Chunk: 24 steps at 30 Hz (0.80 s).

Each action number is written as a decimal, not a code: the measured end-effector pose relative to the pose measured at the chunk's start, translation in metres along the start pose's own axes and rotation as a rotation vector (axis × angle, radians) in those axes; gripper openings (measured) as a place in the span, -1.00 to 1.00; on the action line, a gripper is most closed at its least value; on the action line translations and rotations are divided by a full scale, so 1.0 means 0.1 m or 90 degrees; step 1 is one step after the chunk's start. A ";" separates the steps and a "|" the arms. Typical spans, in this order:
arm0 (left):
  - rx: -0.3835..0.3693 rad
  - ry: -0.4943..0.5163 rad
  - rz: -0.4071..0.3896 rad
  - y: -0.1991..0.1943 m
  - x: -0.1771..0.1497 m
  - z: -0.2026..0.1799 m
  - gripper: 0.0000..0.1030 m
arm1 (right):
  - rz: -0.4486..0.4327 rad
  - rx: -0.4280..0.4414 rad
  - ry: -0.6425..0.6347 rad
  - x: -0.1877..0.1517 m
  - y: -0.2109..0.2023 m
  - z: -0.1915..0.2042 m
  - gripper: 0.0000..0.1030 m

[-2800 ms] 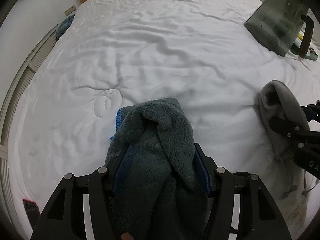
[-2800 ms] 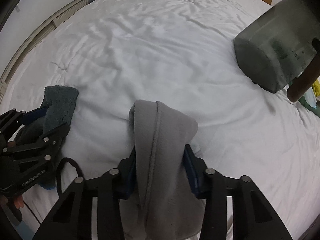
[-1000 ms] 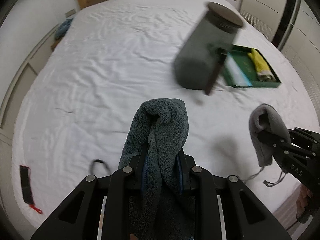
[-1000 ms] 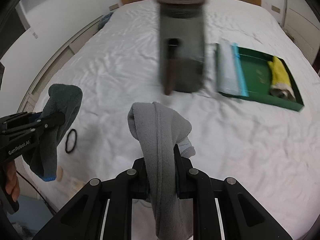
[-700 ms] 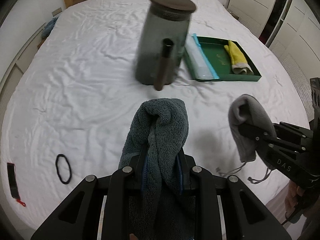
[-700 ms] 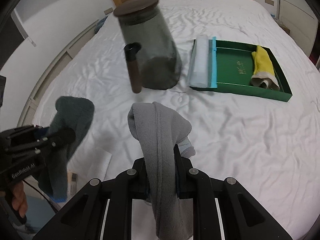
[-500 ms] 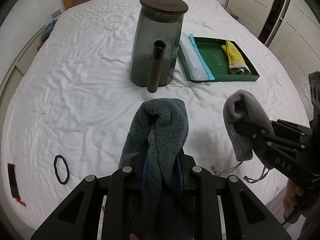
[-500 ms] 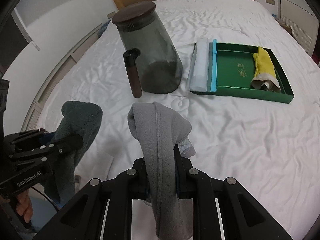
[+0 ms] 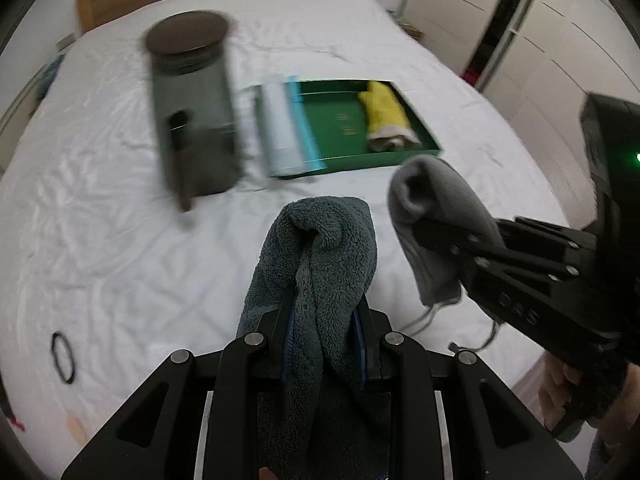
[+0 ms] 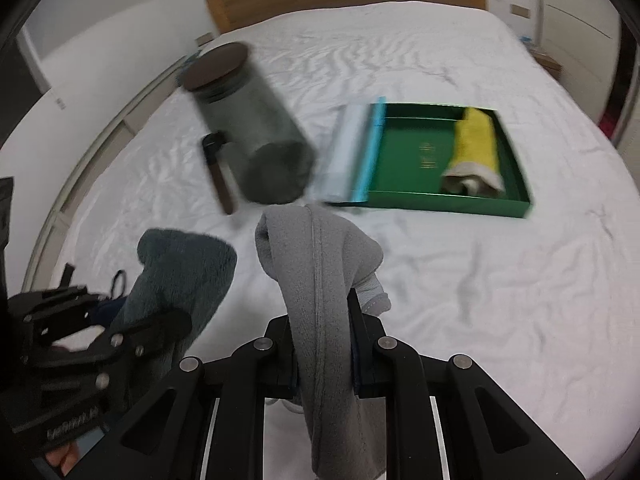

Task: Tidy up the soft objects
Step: 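Lift and carry the teal towel and grey eye mask over the green tray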

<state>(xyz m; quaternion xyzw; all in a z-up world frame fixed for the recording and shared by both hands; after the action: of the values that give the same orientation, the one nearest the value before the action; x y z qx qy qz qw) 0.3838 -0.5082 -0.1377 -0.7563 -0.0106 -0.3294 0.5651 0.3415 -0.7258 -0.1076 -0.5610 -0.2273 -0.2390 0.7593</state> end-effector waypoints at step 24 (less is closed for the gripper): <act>0.053 -0.031 -0.066 1.71 2.08 0.02 -0.59 | -0.088 -0.110 -0.011 1.69 1.05 -1.06 -0.67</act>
<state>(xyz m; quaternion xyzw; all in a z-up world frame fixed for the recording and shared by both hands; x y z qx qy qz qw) 0.6139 -0.6418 -0.1773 -0.7384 -0.0772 -0.3392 0.5777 0.5464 -0.8189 -0.1105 -0.6094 -0.2506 -0.3044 0.6879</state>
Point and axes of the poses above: each gripper's, at about its wrist camera, not at the fingertips, and y roughly the way its jaws point, z to its left, x to its top, the point moved 5 cm from there along y, roughly the way its jaws point, and after that the axes turned 5 degrees about -z, right-handed, at the moved point
